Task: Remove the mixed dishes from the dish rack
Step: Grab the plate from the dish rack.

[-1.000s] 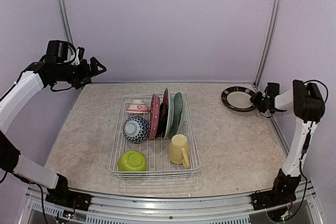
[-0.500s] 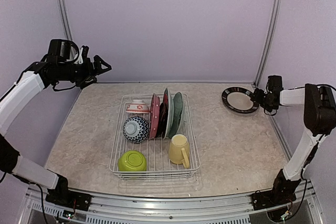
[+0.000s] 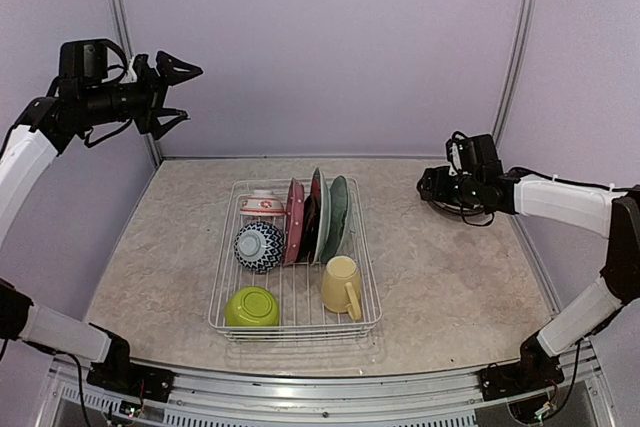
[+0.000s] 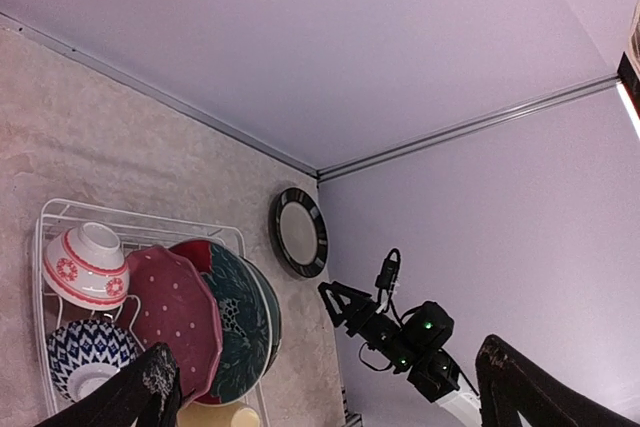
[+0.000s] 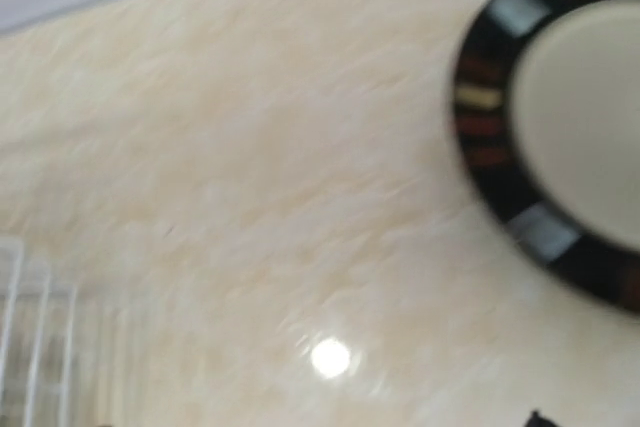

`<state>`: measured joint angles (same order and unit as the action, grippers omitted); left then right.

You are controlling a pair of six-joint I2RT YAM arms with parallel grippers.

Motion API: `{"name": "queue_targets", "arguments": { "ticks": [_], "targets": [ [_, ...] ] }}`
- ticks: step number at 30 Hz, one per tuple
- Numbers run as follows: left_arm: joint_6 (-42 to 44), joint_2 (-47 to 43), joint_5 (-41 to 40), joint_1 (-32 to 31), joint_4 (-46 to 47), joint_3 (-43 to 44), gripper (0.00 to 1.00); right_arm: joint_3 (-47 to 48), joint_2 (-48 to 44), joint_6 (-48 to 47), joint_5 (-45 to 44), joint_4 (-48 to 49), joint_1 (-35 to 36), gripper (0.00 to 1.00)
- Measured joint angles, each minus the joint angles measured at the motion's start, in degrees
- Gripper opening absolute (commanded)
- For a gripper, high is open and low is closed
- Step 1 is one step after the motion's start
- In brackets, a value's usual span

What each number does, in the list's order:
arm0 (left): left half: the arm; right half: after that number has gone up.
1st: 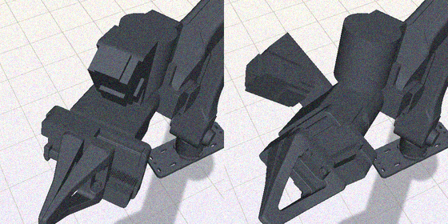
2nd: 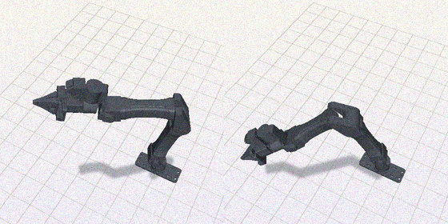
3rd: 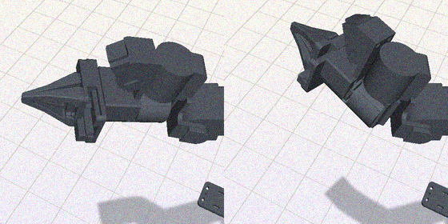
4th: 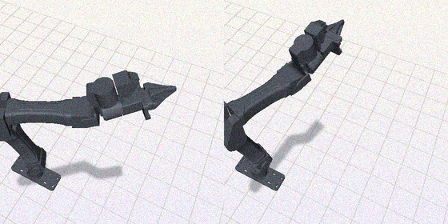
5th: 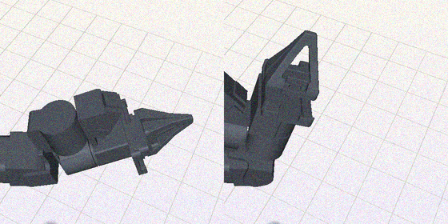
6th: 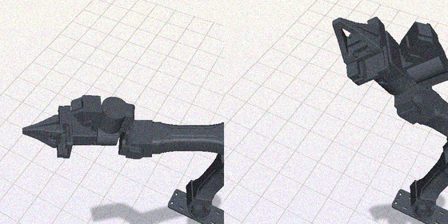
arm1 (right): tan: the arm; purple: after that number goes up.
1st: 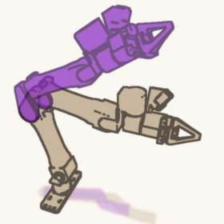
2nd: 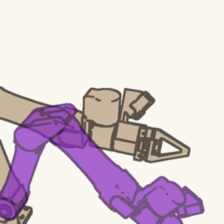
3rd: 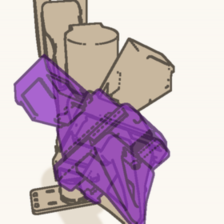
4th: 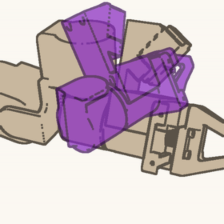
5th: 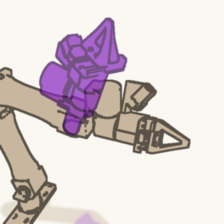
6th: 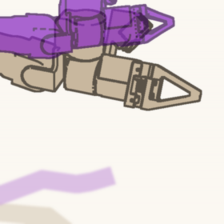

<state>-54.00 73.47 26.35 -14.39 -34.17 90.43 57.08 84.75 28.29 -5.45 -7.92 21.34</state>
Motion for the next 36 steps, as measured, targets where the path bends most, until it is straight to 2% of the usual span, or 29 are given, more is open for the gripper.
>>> {"name": "queue_targets", "arguments": {
  "ticks": [8, 13, 17, 21, 28, 33, 36],
  "targets": [
    [-1.79, -0.81, 0.7, 0.0, -0.57, 4.98, 0.99, 5.33, 0.74, 1.01, -3.21, -5.38, 6.19, 0.86],
    [2.38, -0.98, -1.44, 0.42, -1.55, 6.4, 0.99, 8.37, 0.83, 1.4, -5.62, -7.43, 9.49, 0.85],
    [7.89, -1.01, -3.19, 4.04, -1.84, 6.05, 0.99, 10.95, 1.6, 1.97, -7.32, -9.51, 12.55, 0.85],
    [12.61, -1.44, -6.12, 8.13, -1.57, 3.04, 0.99, 12.94, 2.43, 3.04, -8.37, -9.9, 16.06, 0.84],
    [21.46, -3.39, -10.43, 8.57, 0.2, -6.69, 0.99, 21.7, 8.22, 4.98, -10.05, -12.33, 23.85, 0.82],
    [25.18, -4.0, -10.38, 8.81, 1.2, -8.83, 0.99, 28.44, 13.07, 8.41, -12.02, -17.11, 27.02, 0.77],
    [26.64, -4.63, -10.54, 8.66, 1.49, -9.11, 0.99, 32.81, 16.46, 11.3, -14.21, -20.92, 28.3, 0.7]
  ]
}}
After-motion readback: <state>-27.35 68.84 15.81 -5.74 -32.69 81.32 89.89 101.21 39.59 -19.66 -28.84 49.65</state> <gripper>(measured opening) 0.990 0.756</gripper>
